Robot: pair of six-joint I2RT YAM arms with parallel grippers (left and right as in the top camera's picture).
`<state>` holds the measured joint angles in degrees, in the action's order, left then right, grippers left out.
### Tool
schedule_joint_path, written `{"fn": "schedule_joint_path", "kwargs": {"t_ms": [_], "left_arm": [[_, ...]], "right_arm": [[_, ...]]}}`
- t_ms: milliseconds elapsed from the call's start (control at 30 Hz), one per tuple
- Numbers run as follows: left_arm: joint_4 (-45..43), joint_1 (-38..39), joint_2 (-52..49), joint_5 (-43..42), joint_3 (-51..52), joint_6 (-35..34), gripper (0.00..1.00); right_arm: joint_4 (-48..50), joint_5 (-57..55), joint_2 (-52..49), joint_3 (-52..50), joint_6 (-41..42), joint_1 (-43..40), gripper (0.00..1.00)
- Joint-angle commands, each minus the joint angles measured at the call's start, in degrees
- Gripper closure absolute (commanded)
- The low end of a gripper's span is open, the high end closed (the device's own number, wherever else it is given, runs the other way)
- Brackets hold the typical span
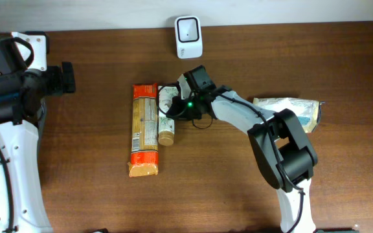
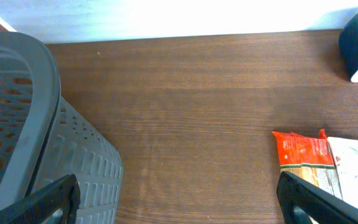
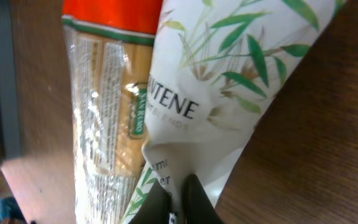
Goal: Scan the item barcode
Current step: 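Reach the right gripper to the white tube and grasp it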
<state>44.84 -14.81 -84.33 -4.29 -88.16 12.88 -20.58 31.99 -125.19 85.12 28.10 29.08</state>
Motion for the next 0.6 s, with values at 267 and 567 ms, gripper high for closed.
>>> {"fn": "schedule_joint_path", "kwargs": {"t_ms": [267, 567], "left_arm": [[-0.1, 0.0, 0.1, -0.4, -0.2, 0.9, 0.01], [-0.1, 0.0, 0.1, -0.4, -0.2, 0.9, 0.01]], "right_arm": [[-41.3, -65.1, -1.8, 16.3, -13.1, 9.2, 0.96], [-37.1, -59.3, -5.5, 16.3, -22.2, 21.0, 0.5]]}}
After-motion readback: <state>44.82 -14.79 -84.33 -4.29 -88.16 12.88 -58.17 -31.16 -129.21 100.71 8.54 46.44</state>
